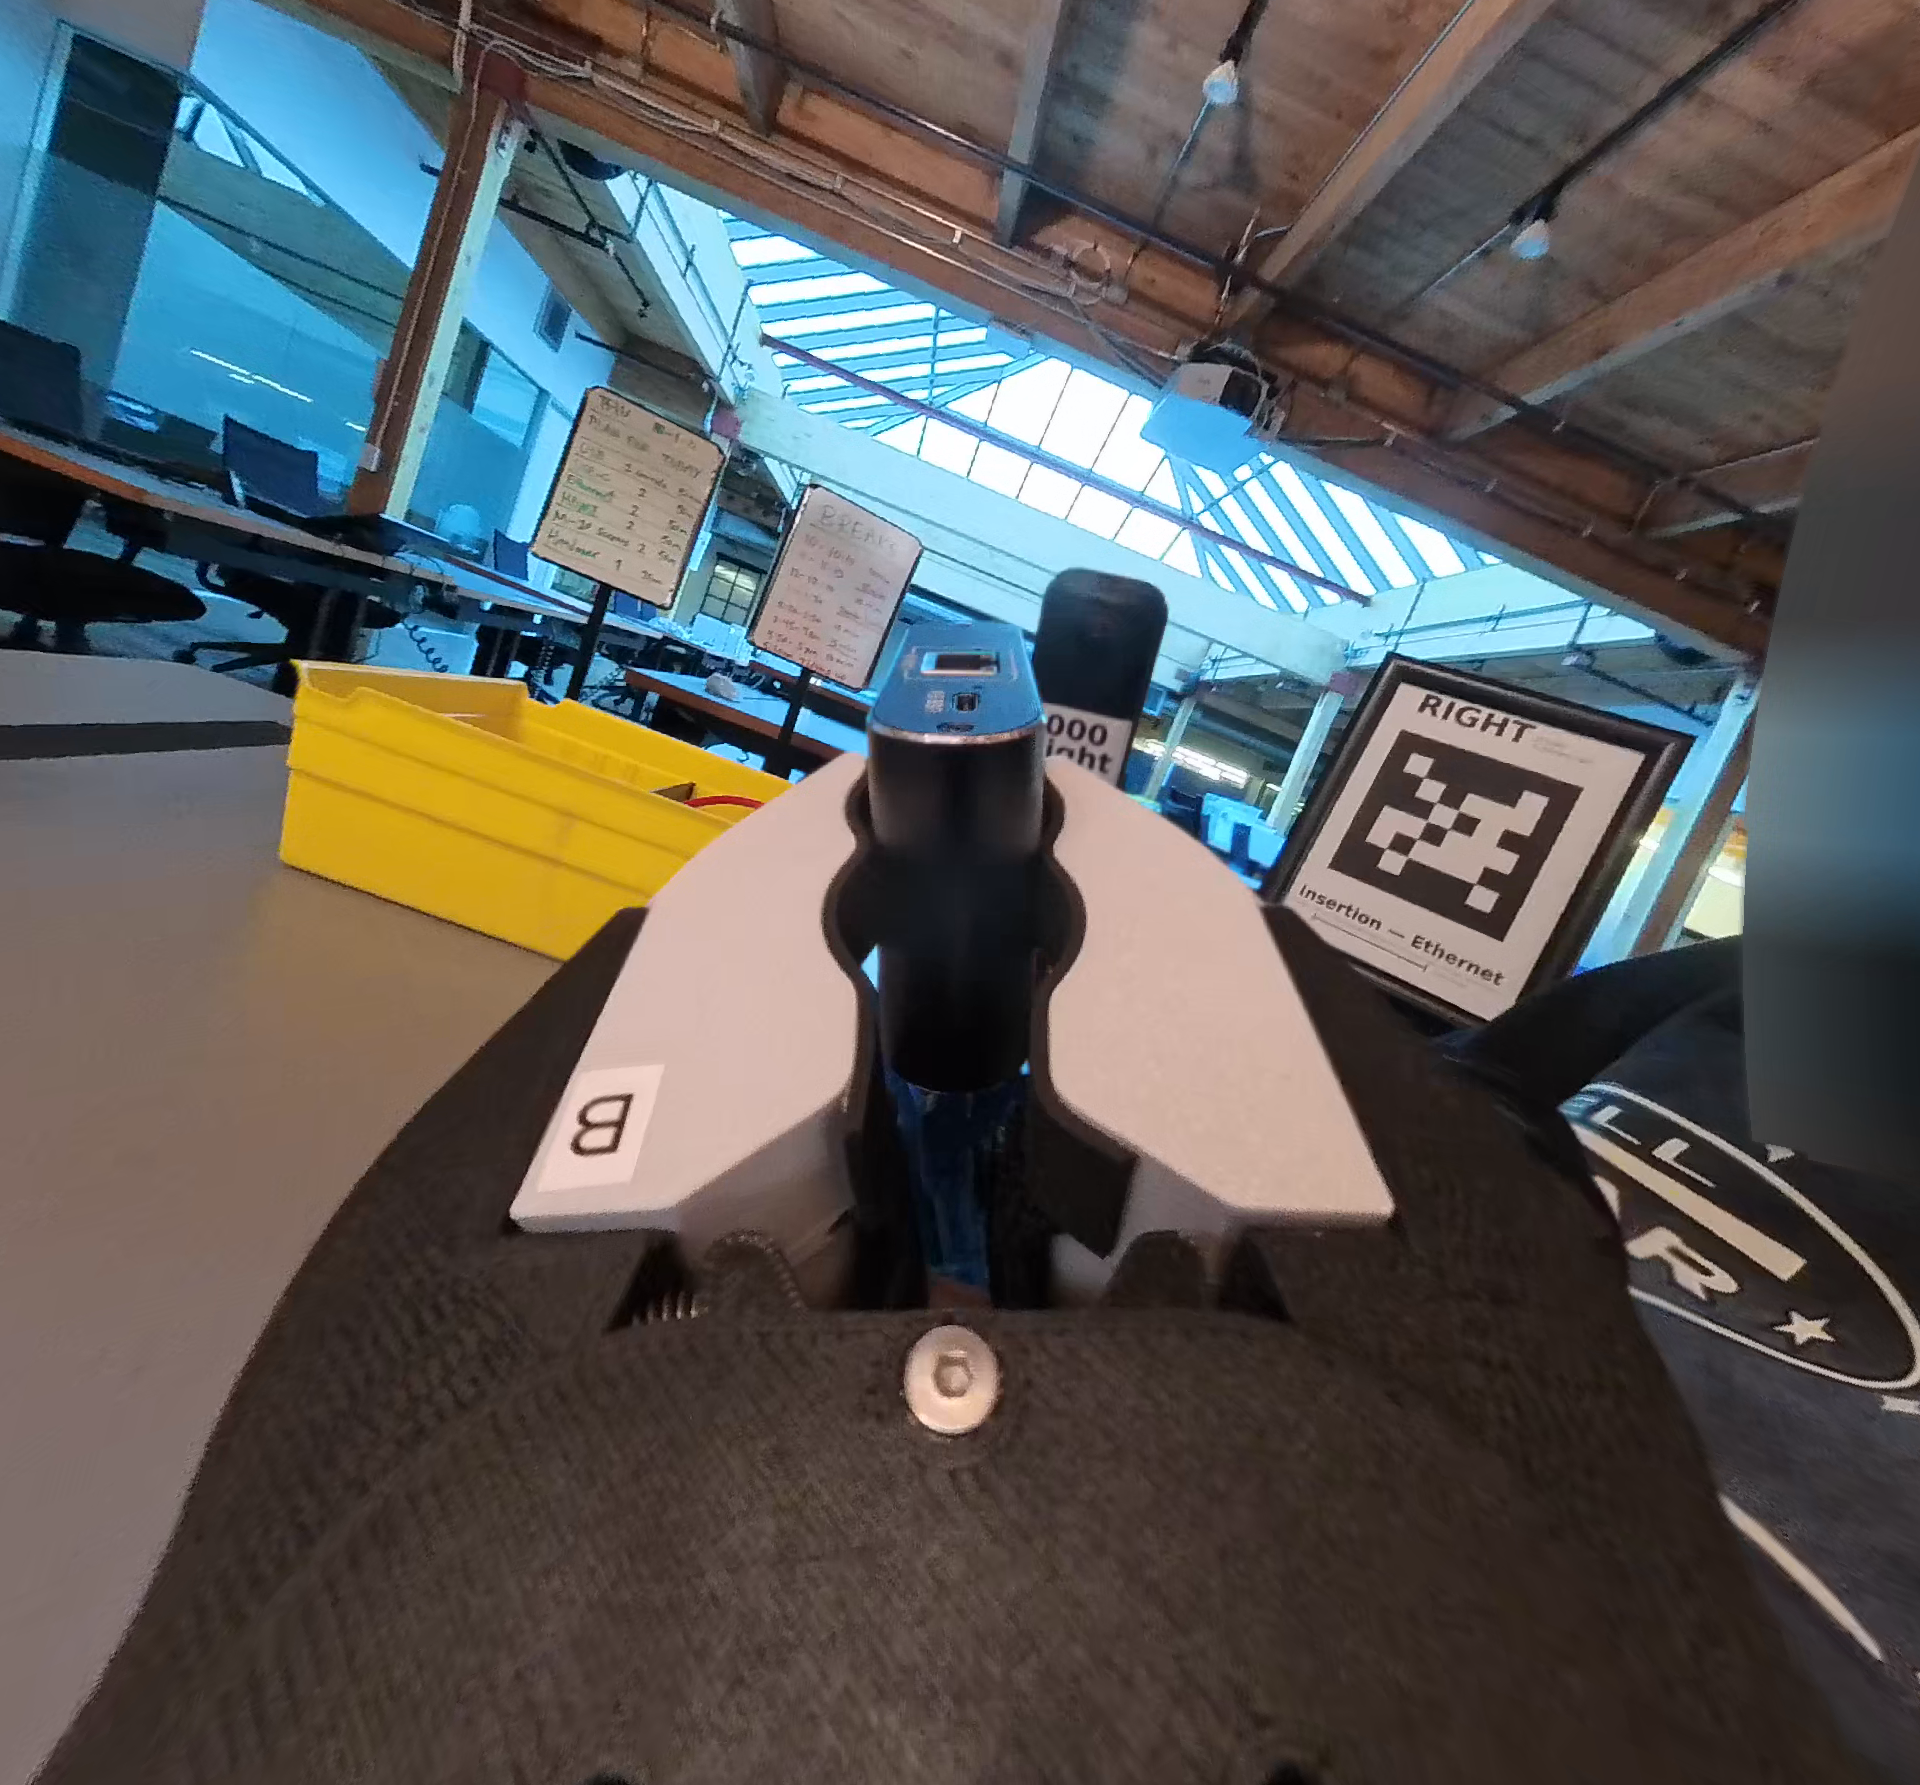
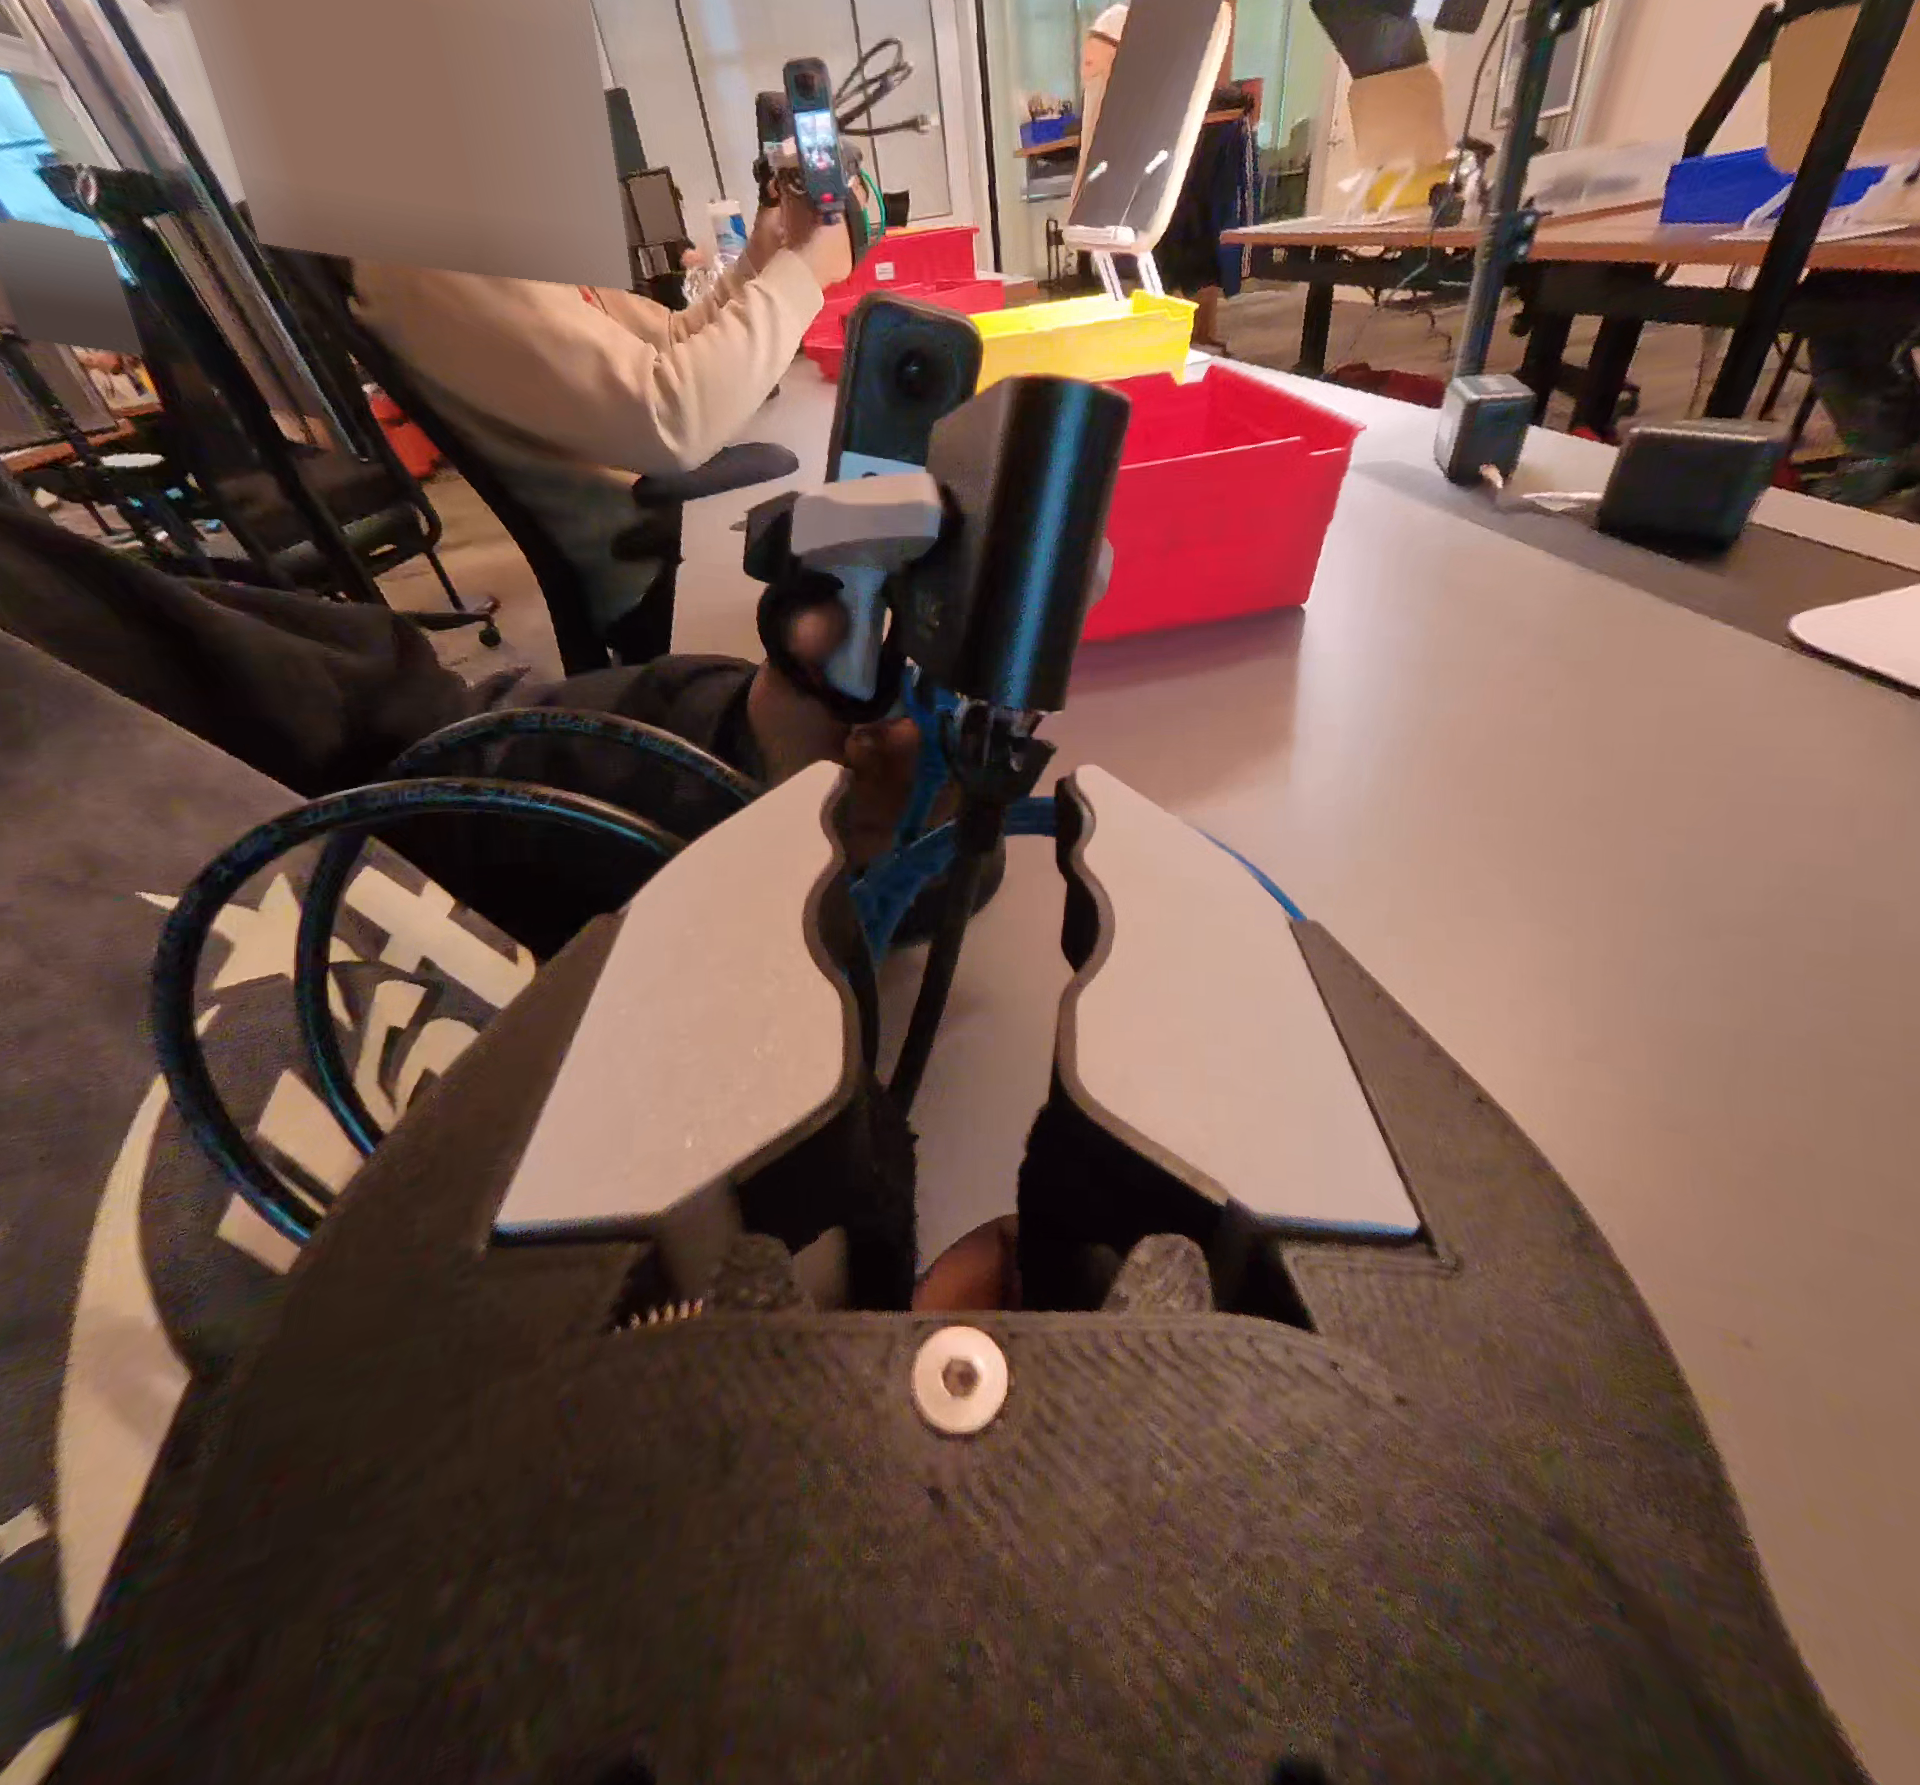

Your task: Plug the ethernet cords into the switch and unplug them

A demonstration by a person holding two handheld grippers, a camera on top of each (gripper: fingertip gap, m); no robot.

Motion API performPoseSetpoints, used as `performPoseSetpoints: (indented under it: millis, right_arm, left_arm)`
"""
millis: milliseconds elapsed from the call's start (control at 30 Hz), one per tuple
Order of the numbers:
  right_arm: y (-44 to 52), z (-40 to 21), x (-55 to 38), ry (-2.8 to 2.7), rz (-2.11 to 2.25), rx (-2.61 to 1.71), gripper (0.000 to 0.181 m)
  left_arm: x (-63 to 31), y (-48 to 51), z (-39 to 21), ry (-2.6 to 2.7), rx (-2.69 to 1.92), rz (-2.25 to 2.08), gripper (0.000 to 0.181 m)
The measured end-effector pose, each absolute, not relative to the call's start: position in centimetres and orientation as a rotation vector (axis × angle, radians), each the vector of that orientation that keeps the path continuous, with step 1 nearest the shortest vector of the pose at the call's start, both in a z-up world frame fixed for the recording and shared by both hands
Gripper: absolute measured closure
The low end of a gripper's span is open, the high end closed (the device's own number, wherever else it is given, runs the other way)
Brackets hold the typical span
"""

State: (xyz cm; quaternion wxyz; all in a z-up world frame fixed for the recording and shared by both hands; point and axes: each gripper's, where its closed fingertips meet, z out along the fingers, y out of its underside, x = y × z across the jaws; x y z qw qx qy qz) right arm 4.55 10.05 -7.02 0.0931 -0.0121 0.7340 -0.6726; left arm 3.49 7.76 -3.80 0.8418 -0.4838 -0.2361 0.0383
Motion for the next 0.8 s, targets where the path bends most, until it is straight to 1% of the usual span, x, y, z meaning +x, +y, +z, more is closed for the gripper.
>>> performPoseSetpoints:
  millis: [67, 133, 167, 233, 300, 333, 533, 567, 600, 633, 667, 700, 800]
  right_arm:
    - [9.3, -7.0, 4.7, 2.13, -2.044, -0.021, 0.147]
    - [9.1, -6.7, 4.5, 2.032, -2.095, 0.031, 0.161]
    - [9.0, -6.8, 4.5, 1.998, -2.092, 0.042, 0.163]
    - [8.9, -7.3, 4.7, 1.974, -2.046, 0.038, 0.165]
    - [8.8, -7.6, 4.8, 1.979, -2.029, 0.027, 0.162]
    - [8.8, -7.7, 4.9, 1.972, -2.029, 0.017, 0.166]
    - [9.0, -7.3, 5.2, 1.895, -2.028, 0.013, 0.168]
    - [9.1, -7.3, 5.3, 1.89, -2.017, 0.011, 0.168]
    - [9.0, -7.3, 5.4, 1.896, -2.009, 0.002, 0.168]
    - [9.0, -7.4, 5.6, 1.907, -1.999, -0.013, 0.168]
    - [8.9, -7.5, 5.8, 1.919, -1.99, -0.026, 0.168]
    - [8.9, -7.6, 5.8, 1.926, -1.993, -0.018, 0.168]
    - [8.6, -7.4, 5.1, 1.903, -2.008, 0.085, 0.167]
  left_arm:
    - [3.6, 7.9, -3.8, -0.494, -1.016, 0.064, 0.155]
    - [3.7, 8.1, -3.8, -0.491, -1.017, 0.053, 0.155]
    - [3.8, 8.1, -3.7, -0.489, -1.008, 0.049, 0.155]
    - [3.7, 8.1, -3.8, -0.492, -1.008, 0.047, 0.155]
    - [3.7, 8.1, -3.8, -0.492, -1.007, 0.05, 0.155]
    - [3.7, 8.1, -3.8, -0.49, -1.01, 0.051, 0.155]
    - [4.2, 8.5, -3.7, -0.459, -1.05, 0.072, 0.154]
    - [4.4, 9.1, -4.1, -0.448, -1.109, 0.067, 0.148]
    - [4.5, 9.8, -4.7, -0.446, -1.172, 0.064, 0.138]
    - [4.6, 10.4, -5.3, -0.441, -1.224, 0.074, 0.136]
    - [4.8, 10.7, -5.6, -0.425, -1.248, 0.095, 0.148]
    - [4.7, 10.6, -5.6, -0.423, -1.242, 0.123, 0.153]
    - [4.1, 10.2, -5.5, -0.464, -1.2, 0.115, 0.154]
